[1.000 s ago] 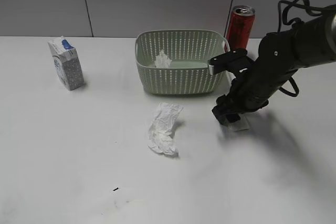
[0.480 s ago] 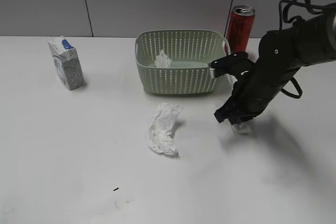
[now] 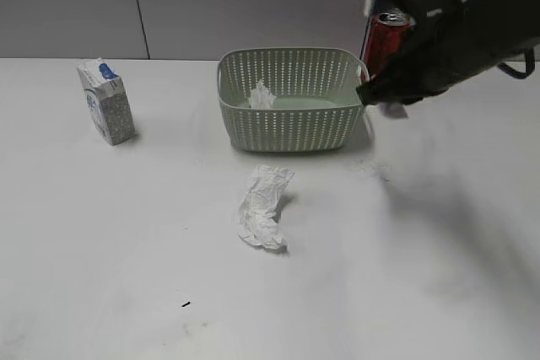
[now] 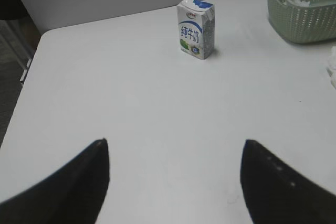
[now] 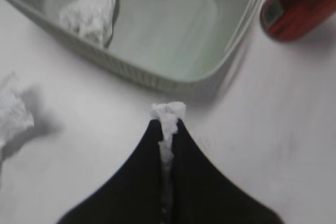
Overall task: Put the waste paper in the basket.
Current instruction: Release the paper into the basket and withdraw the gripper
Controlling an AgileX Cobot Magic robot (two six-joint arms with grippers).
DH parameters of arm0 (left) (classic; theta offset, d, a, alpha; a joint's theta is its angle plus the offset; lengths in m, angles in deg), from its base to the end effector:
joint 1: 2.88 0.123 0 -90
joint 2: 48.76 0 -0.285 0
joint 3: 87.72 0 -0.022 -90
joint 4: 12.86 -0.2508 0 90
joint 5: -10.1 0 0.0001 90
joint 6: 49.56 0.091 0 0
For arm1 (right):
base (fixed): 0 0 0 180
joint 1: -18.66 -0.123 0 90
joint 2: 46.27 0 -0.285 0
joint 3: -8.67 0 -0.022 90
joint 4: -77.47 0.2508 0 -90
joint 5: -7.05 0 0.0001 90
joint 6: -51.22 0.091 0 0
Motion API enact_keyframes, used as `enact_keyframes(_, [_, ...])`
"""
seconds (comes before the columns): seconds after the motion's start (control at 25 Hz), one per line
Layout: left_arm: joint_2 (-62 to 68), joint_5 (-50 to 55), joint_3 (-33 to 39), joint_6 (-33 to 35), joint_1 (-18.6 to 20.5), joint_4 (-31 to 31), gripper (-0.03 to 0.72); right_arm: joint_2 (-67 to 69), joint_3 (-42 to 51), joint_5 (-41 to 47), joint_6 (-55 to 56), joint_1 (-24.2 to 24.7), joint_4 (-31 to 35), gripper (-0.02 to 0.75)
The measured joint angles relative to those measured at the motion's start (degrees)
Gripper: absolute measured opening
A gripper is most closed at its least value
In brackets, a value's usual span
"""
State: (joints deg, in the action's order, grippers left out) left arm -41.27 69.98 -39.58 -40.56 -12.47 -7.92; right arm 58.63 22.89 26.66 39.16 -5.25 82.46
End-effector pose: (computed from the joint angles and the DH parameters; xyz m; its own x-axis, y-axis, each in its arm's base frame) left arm -0.0071 -0.0057 0.2809 -0.3941 0.1814 -0.9010 0.2790 0.9577 0.0707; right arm 0.3309 0.1496 0.2272 -0.6266 -0.4178 -0.6579 -0.5072 0.8595 -0.0629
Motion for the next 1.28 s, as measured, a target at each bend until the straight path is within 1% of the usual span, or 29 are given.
enact_keyframes(0.12, [0.00, 0.00, 0.00, 0.00, 0.00, 0.00, 0.573, -0.35, -1.25, -3.76, -4.70, -0.97, 3.46, -0.006])
enact_keyframes(0.24, [0.00, 0.00, 0.00, 0.00, 0.00, 0.00, 0.573, 1.43, -3.88, -7.70, -7.19, -2.88, 4.80, -0.006])
enact_keyframes(0.44, [0.00, 0.00, 0.00, 0.00, 0.00, 0.00, 0.573, 7.37, -6.79, -21.54, -7.93, -4.35, 5.27, -0.006])
enact_keyframes(0.56, [0.00, 0.00, 0.00, 0.00, 0.00, 0.00, 0.573, 11.38, -8.17, -26.40, -7.93, -4.35, 5.37, 0.002])
enact_keyframes(0.6, [0.00, 0.00, 0.00, 0.00, 0.00, 0.00, 0.573, 12.49, -8.48, -26.85, -7.93, -4.35, 5.37, 0.023])
enact_keyframes(0.68, [0.00, 0.00, 0.00, 0.00, 0.00, 0.00, 0.573, 14.96, -8.65, -26.95, -7.93, -4.35, 5.37, 0.112])
enact_keyframes(0.72, [0.00, -0.05, 0.00, 0.00, 0.00, 0.00, 0.573, 15.86, -8.65, -26.71, -7.98, -4.35, 5.37, 0.189])
enact_keyframes(0.8, [0.00, -0.05, 0.00, 0.00, 0.00, 0.00, 0.573, 17.46, -8.65, -25.83, -7.98, -4.35, 5.37, 0.387])
enact_keyframes(0.88, [0.00, -0.05, 0.00, 0.00, 0.00, 0.00, 0.573, 18.10, -8.65, -24.96, -7.98, -4.35, 5.15, 0.559])
enact_keyframes(0.92, [0.00, -0.05, 0.00, 0.00, 0.00, 0.00, 0.573, 18.20, -8.65, -24.54, -8.05, -4.35, 5.09, 0.605])
enact_keyframes(1.0, [0.00, -0.05, 0.00, 0.00, 0.00, 0.00, 0.573, 18.20, -8.65, -24.48, -8.10, -4.35, 4.97, 0.625])
enact_keyframes(1.16, [0.00, -0.05, 0.00, 0.00, 0.00, 0.00, 0.573, 18.20, -8.66, -23.22, -8.10, -4.35, 4.90, 0.627])
enact_keyframes(1.28, [0.00, -0.05, 0.00, 0.00, 0.00, 0.00, 0.573, 17.27, -8.66, -18.23, -8.10, -4.35, 4.90, 0.627])
